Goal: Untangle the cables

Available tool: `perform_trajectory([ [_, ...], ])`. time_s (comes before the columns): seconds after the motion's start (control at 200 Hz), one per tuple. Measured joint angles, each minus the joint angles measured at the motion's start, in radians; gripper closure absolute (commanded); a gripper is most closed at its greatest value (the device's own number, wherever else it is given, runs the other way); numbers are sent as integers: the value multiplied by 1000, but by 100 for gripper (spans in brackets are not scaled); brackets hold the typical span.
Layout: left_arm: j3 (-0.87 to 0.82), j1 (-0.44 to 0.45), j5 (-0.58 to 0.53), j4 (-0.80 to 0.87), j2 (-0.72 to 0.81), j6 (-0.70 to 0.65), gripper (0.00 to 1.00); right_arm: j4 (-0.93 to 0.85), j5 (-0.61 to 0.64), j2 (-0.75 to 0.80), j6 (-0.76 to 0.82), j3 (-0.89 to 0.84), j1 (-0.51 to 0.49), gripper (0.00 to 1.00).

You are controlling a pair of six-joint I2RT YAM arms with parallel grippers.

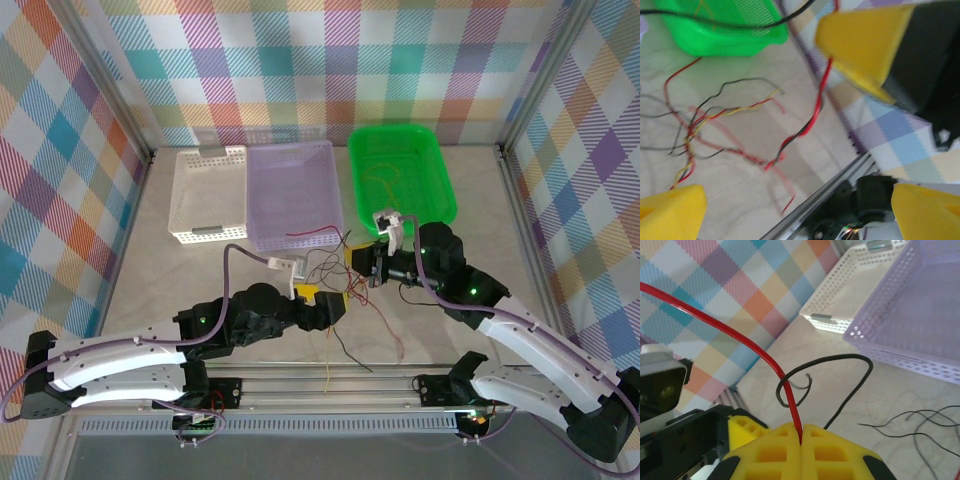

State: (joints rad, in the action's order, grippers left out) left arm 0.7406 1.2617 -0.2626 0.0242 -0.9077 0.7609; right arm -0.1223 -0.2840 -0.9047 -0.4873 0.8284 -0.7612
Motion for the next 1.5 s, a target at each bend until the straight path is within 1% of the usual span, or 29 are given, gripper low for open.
perform_trajectory([
  [0.15, -6, 0, -1, -90, -1, 10, 5, 36, -65, -8, -30, -3, 0, 100],
  [0.28, -10, 0, -17, -114, -16, 12, 9, 68, -111, -24, -68, -8, 0, 100],
  [0.315, -12, 0, -21, -113, -18, 13, 13, 74, -120, -24, -77, -11, 0, 100],
  [0.435, -18, 0, -50, -108, -16, 26, 37, 86, -148, -24, -108, -12, 0, 100],
  [0.47, -20, 0, -57, -106, -11, 26, 43, 87, -152, -24, -116, -12, 0, 100],
  [0.495, -23, 0, -63, -106, -7, 26, 44, 88, -155, -24, -121, -12, 0, 100],
  [0.645, -45, 0, -96, -107, 29, 30, 45, 100, -169, -24, -154, -13, 0, 100],
  [0.8, -63, 0, -125, -115, 40, 35, 41, 129, -201, -26, -191, -13, 0, 100],
  [1.015, -85, 0, -162, -167, 40, 40, 41, 172, -238, -57, -237, -19, -4, 100],
  [1.13, -124, 0, -190, -214, 59, 55, 41, 195, -253, -74, -255, -29, -10, 100],
  [1.28, -161, 0, -215, -255, 74, 72, 43, 227, -257, -87, -283, -47, -11, 100],
  [1.5, -169, 0, -241, -294, 69, 92, 48, 289, -255, -116, -318, -51, -19, 100],
])
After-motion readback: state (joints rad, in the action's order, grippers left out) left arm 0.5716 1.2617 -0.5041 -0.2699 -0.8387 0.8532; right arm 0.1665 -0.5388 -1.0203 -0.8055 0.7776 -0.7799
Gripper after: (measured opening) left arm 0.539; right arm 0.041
